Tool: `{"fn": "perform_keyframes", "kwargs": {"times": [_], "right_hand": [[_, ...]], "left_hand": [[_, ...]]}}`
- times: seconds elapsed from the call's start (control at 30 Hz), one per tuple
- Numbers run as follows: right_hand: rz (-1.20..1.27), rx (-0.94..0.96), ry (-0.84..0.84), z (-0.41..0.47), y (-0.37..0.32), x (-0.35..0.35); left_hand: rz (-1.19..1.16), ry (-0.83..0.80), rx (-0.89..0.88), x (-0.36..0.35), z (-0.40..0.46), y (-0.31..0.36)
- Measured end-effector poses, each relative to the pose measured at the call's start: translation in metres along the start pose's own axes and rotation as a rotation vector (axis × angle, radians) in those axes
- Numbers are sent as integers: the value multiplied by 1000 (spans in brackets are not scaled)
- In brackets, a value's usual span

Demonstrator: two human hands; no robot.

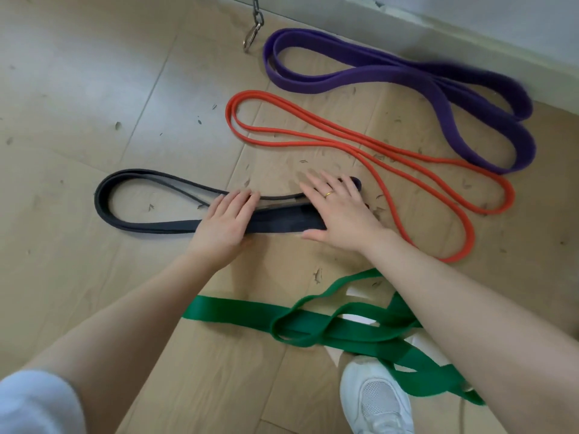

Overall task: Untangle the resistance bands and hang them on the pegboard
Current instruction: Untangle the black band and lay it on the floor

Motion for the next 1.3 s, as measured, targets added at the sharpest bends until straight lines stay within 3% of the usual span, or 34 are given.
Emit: {"fn": "perform_keyframes", "kwargs": {"times": [0.07, 0.2, 0.4, 0.6, 0.7, 0.77, 0.83, 1.0, 1.1, 1.2, 1.3], "right_hand": [[-151, 73, -84, 14, -11, -6], [-216, 47, -56, 25, -19, -8], [-148, -46, -62, 14, -5, -14], [-131, -203, 309, -9, -9, -7], [-30, -338, 213, -25, -11, -15], [-53, -326, 47, -34, -12, -25], [-72, -266, -17, -39, -12, -31], [-143, -209, 99, -37, -6, -16], [-189, -282, -8, -38, -6, -18], [-234, -195, 46, -25, -15, -15], [-236, -69, 7, 7, -28, -11]], "left_hand": [[47, 42, 82, 2, 2, -10], [180, -20, 166, 6, 8, -32], [300, 77, -9, 6, 1, -54], [163, 142, 56, 2, -19, -65], [136, 174, 77, -1, -24, -66], [118, 186, 109, 0, -25, -68], [98, 142, 141, 0, -22, -68], [-7, 58, 251, 2, -19, -67], [28, 97, 238, 5, -22, -66], [75, 127, 249, 11, -16, -72], [145, 25, 191, 13, -2, -77]]}}
Point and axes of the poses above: each hand's wrist, its own z-axis towards the middle knuckle, its own x-axis out of the back of the hand, y = z × x, the point moved 4 cm from there along z, towards the middle knuckle, and after that the axes turned 10 degrees about x, right-handed, at the moved point
